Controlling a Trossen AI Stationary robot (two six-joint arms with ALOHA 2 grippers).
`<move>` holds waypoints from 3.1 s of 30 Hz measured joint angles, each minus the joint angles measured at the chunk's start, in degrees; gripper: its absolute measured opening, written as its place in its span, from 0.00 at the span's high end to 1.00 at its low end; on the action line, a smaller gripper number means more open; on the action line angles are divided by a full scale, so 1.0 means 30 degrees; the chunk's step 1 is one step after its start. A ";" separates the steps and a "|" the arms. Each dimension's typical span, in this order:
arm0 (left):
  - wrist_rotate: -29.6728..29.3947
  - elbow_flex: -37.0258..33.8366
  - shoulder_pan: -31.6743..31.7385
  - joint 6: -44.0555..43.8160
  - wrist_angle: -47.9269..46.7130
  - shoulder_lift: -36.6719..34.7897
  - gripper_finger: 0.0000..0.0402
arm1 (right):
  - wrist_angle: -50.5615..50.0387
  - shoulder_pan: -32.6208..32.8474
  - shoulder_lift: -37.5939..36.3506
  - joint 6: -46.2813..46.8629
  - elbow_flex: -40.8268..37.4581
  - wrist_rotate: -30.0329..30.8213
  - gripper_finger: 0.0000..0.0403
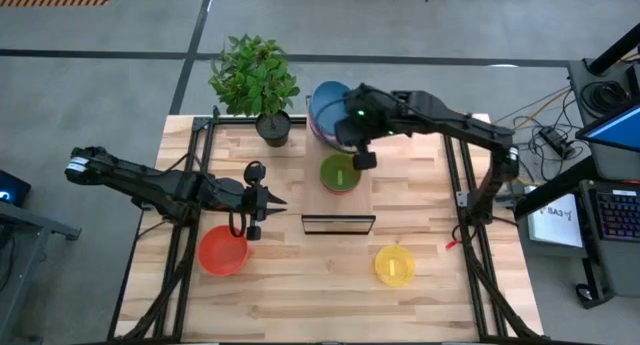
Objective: Place and stack bowls onto a shelf
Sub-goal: Stack the blue bowl into the pink bowl on the shelf, then stack the yellow transparent bowl into the green transparent bowl on the shelf
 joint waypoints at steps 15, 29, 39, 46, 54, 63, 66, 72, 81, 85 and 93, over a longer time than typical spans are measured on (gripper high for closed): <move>0.0001 0.0004 0.0003 0.0226 -0.0007 0.0000 0.87 | -0.0145 -0.1334 0.1267 0.1050 0.0261 -0.0001 0.89; 0.0007 0.0004 0.0003 0.0226 -0.0007 0.0000 0.87 | -0.0136 -0.1301 0.1028 0.2538 0.0984 -0.0015 0.75; 0.0007 0.0004 0.0003 0.0277 -0.0007 0.0000 0.87 | 0.5182 -0.1569 0.0651 0.4812 0.0878 -0.2911 0.83; 0.0007 -0.0001 0.0001 0.0277 -0.0007 0.0000 0.87 | 1.0342 -0.2222 0.0651 0.6402 -0.2192 -0.3687 0.97; 0.0007 0.0003 0.0002 0.0278 -0.0021 0.0000 0.87 | 1.3228 -0.2789 0.0687 0.7862 -0.5652 -0.3674 0.98; 0.0007 0.0004 -0.0001 0.0284 -0.0015 0.0000 0.87 | 1.3796 -0.2854 0.0447 0.8203 -0.6340 -0.3665 0.98; 0.0007 0.0004 0.0003 0.0290 -0.0016 0.0000 0.87 | 1.3855 -0.2851 0.0151 0.8203 -0.6395 -0.3668 0.98; 0.0007 0.0004 0.0003 0.0284 -0.0094 0.0000 0.87 | 1.3687 -0.2510 -0.1371 0.8758 -0.7473 -0.5060 0.98; 0.0022 0.0004 -0.0004 -0.1062 -0.0182 0.0000 0.87 | 1.4750 0.1036 -0.6472 0.9069 -1.2747 -0.5662 0.98; 0.0029 0.0000 -0.0001 -0.3141 -0.0319 0.0000 0.87 | 1.6255 0.3352 -0.8976 0.9354 -1.6078 -0.5530 0.98; 0.1104 -0.0003 0.0015 -0.8958 -0.1880 0.0157 0.87 | 1.9732 0.6960 -1.2089 1.0117 -2.1591 -0.5509 0.98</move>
